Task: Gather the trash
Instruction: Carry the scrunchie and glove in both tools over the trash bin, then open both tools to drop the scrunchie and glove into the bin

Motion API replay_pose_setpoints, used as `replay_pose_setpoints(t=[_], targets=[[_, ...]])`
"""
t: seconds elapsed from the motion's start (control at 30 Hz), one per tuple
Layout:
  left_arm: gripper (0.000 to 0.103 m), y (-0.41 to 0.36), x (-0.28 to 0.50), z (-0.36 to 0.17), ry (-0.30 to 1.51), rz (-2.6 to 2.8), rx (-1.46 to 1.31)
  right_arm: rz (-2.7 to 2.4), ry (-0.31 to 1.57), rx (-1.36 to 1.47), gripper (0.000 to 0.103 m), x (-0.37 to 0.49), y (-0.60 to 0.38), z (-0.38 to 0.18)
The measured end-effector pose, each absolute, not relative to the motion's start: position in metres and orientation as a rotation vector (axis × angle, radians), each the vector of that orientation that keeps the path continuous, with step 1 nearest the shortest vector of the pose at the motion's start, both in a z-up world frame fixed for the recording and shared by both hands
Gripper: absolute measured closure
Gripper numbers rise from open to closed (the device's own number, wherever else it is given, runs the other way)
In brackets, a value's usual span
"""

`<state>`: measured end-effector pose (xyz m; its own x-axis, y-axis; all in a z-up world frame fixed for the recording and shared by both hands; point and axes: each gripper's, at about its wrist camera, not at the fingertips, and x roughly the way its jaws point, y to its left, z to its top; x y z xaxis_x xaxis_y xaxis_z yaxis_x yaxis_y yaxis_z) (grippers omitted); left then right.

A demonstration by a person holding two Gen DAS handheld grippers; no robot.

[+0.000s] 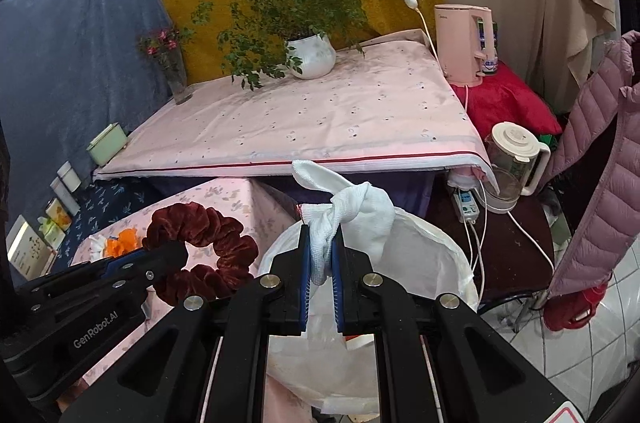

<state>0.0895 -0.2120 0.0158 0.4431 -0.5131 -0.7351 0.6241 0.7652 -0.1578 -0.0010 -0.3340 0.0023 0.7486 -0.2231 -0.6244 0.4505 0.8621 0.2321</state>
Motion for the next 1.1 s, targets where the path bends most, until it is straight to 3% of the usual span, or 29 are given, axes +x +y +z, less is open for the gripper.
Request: replay_pose_setpoints(t=[0.27,0.33,0.5,0.6,0.87,0.93,1.1], targets=[[0.085,-0.237,0.086,0.007,0.872,-0.747,0.169,-0.419,0.639,0.417,0.094,-0.005,-0.357,-0.009],[0.079,-0.240,0.086,0.006,0.873,-0.747,0.171,-0.423,0.641,0.420,0.094,-0.006,-0.359,-0.011],[0.052,-0.238,0.087,0.009,0.858,-0.731,0.159,-0.424,0.646,0.425,0.094,-0.004,-0.361,-0.013],[0.046,-0.235,0.089,0.011,0.852,-0.717,0.150,-0.421,0.649,0.425,0.092,-0.003,-0.359,-0.014],[0.042,-0.223,0.092,0.013,0.842,-0.683,0.134,-0.414,0.637,0.415,0.084,0.001,-0.352,-0.010],[0.042,-0.219,0.094,0.013,0.846,-0.676,0.125,-0.413,0.631,0.414,0.076,0.001,-0.351,-0.009],[0.042,-0.211,0.096,0.013,0.850,-0.659,0.109,-0.410,0.624,0.404,0.070,0.002,-0.345,-0.005]])
